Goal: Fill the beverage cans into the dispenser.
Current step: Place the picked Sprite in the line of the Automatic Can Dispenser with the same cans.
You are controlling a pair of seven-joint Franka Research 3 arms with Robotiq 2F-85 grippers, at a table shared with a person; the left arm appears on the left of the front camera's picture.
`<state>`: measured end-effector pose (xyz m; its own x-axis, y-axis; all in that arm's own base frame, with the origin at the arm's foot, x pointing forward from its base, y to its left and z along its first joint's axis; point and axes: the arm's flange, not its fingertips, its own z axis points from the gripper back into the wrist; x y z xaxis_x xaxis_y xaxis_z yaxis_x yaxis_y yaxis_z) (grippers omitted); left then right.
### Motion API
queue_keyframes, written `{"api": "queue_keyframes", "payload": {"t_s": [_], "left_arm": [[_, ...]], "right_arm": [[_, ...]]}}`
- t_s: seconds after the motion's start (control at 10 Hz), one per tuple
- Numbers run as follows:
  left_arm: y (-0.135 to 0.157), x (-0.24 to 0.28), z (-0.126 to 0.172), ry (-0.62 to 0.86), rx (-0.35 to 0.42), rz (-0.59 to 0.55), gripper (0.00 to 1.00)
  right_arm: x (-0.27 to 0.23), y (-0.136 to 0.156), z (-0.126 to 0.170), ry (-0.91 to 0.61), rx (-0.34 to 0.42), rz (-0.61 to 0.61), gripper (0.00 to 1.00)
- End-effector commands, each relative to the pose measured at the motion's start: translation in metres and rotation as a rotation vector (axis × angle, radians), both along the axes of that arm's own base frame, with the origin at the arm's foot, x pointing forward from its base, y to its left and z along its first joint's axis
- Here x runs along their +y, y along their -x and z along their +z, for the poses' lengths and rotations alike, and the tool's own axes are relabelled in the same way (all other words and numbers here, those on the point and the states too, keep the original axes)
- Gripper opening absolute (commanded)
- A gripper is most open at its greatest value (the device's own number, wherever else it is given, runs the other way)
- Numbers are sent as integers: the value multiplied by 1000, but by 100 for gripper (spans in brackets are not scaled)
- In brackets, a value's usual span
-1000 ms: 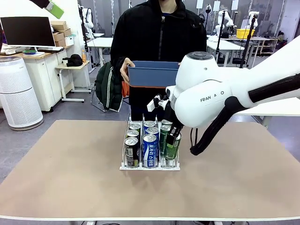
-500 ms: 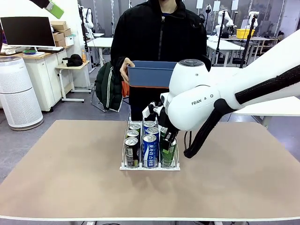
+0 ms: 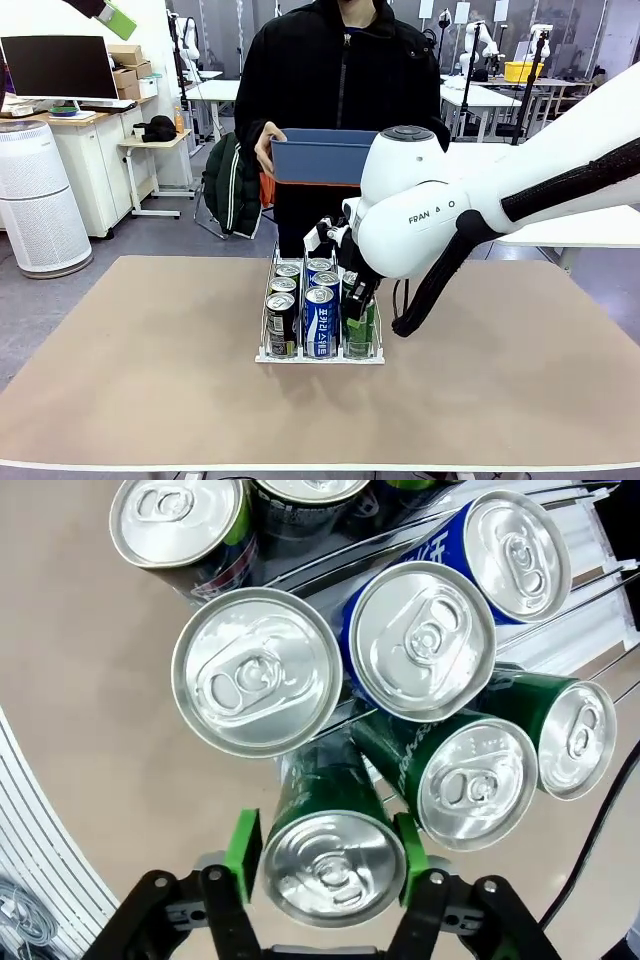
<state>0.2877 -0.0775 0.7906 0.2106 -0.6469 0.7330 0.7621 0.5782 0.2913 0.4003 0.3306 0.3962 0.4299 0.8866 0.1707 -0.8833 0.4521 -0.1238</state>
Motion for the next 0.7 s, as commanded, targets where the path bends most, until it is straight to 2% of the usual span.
{"api": "queue_keyframes", "payload": {"t_s": [0.0, 0.1, 0.2, 0.4, 0.6], "left_arm": [[0, 1, -2, 5, 8, -10, 100], [0, 1, -2, 5, 8, -10, 100], [0, 1, -2, 5, 8, -10, 100], [0, 1, -2, 5, 8, -10, 100], [0, 1, -2, 5, 8, -10, 100]], "right_arm": [[-5, 5, 14, -32, -8, -11, 94], [-11, 10, 29, -52, -10, -31, 80], [-14, 13, 41, -76, -15, -58, 100], [-21, 16, 60, -144, -11, -94, 100], [-32, 21, 79, -202, 5, -55, 100]]}}
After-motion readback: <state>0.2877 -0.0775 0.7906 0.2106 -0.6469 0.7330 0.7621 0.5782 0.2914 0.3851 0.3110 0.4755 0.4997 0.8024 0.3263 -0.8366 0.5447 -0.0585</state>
